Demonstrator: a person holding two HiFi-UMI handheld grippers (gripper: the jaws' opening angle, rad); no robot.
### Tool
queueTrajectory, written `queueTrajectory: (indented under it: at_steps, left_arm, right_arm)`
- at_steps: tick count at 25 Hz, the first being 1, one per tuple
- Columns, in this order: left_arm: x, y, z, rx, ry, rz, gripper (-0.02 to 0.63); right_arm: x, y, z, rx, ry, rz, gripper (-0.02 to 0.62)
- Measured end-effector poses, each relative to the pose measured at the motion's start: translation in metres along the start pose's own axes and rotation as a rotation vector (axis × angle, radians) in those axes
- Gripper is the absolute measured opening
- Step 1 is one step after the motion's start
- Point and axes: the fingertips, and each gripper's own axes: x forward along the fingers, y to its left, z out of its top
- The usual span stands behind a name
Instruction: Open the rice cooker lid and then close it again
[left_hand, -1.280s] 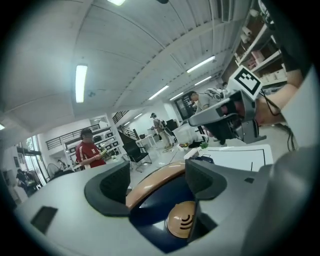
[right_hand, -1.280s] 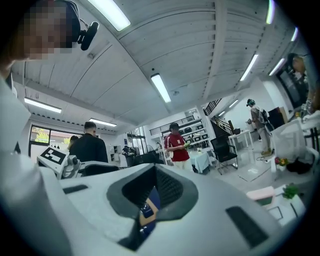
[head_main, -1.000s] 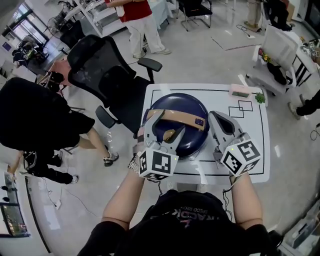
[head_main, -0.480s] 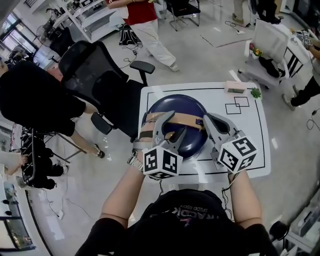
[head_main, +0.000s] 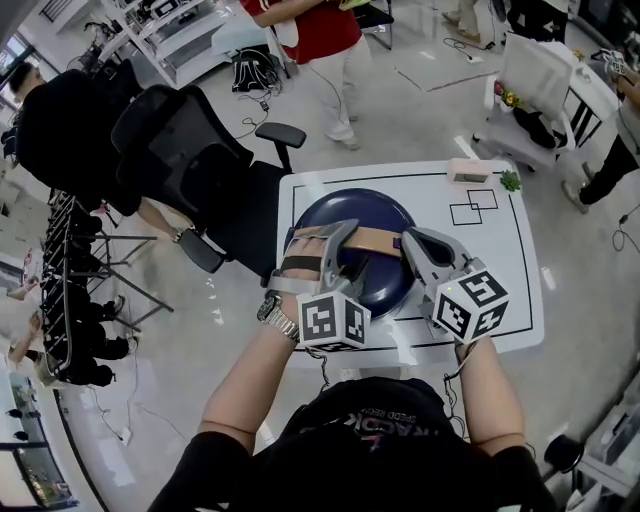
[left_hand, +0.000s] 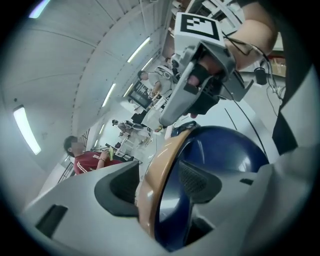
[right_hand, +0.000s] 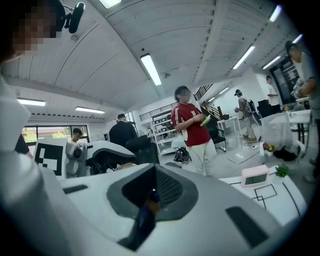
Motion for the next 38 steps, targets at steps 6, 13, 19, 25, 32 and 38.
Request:
queueTrajectory:
  at_steps: [6,13,19,25,32,38]
  left_arm:
    - [0.009,-0.001,0.003,0.074,0.003,-0.01,0.234]
    - [0.016,-0.002,0.004,0.083,-0.015,-0.006,0.206]
    - [0.017,-0.003,0.006,0.154,-0.006,0.026,0.186]
    - [0.019,-0.003,0.005,0.226,0.011,0.033,0.168]
    - [0.021,-0.005,0.003,0.255,0.018,0.022,0.158]
    - [0.02,-0.004,0.004,0.208,0.006,0.008,0.163]
  right_arm:
    - [0.003,-0.002,-0.008,0.002,0.029,-0.006,0.002]
    - [0.005,-0.004,-0.009,0.037,0.035,0.004,0.002]
    - [0.003,-0.006,-0.01,0.059,0.024,-0.001,0.002]
    - [0.005,-0.006,-0.01,0.071,0.025,-0.001,0.002]
    - [0.006,-0.006,-0.012,0.073,0.023,-0.005,0.002]
    - [0.005,-0.006,-0.011,0.062,0.027,-0.015,0.002]
